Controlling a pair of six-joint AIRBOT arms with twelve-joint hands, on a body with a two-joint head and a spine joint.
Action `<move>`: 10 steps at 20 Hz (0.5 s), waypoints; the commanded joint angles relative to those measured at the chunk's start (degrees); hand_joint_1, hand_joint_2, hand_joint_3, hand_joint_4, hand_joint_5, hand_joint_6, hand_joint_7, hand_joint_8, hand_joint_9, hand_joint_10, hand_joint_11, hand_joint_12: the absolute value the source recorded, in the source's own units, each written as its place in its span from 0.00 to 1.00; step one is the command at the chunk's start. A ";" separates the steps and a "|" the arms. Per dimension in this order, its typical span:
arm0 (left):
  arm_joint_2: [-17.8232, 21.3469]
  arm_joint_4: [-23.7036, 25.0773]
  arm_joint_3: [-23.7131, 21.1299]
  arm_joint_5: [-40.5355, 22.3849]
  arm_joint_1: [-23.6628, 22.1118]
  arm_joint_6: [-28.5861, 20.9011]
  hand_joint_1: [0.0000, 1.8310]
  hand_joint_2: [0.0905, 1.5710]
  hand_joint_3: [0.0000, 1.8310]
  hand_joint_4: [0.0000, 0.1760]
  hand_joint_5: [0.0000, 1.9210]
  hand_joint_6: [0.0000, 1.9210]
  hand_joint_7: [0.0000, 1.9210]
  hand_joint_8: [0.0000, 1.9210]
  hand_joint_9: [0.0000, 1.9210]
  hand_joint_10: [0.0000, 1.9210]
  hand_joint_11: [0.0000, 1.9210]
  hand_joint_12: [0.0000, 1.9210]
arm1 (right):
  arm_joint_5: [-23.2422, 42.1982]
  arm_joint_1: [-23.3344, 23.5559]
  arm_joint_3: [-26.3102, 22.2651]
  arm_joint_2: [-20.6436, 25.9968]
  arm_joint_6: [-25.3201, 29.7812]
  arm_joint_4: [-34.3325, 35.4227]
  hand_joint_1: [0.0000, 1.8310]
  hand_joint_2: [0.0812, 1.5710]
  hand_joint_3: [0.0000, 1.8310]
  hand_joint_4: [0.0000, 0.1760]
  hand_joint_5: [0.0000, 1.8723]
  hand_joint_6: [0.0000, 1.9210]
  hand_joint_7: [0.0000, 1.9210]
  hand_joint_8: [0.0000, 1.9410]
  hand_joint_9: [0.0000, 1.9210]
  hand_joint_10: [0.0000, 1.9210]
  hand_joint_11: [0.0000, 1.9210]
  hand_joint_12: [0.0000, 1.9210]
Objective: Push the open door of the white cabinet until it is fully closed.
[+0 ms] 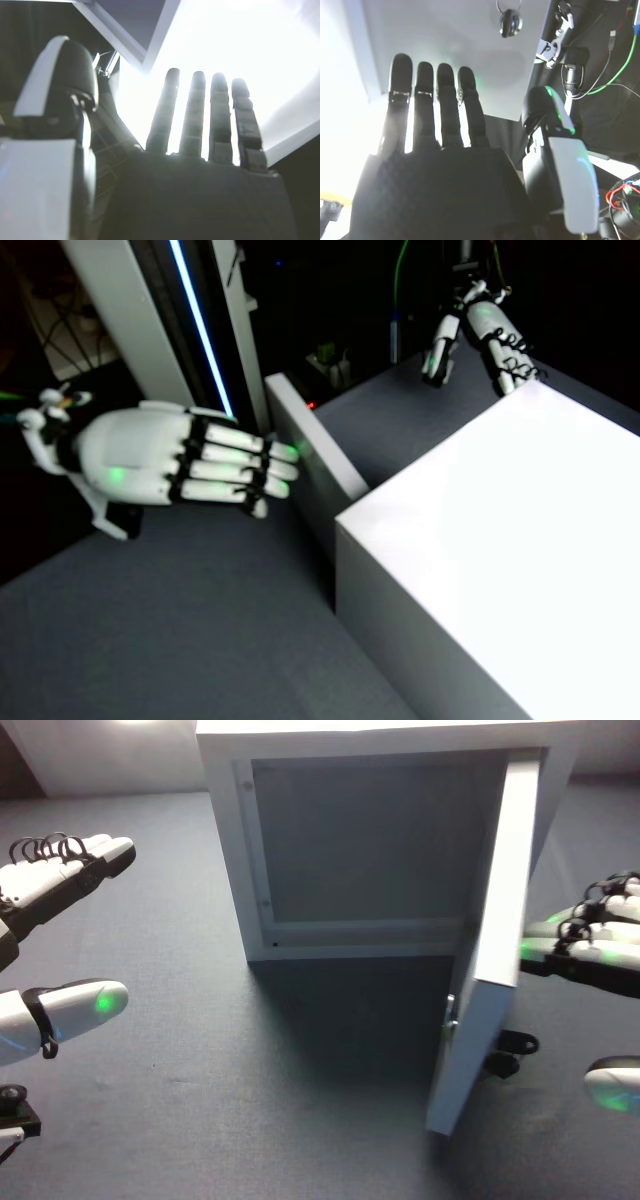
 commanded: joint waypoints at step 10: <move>0.21 -1.88 0.25 -8.25 0.09 -0.22 0.16 0.78 0.00 0.31 0.00 0.00 0.00 0.00 0.00 0.00 0.00 0.00 | 0.75 6.94 3.00 -4.92 2.59 -3.48 0.08 0.82 0.00 0.00 0.09 0.00 0.11 0.00 0.00 0.30 0.00 0.66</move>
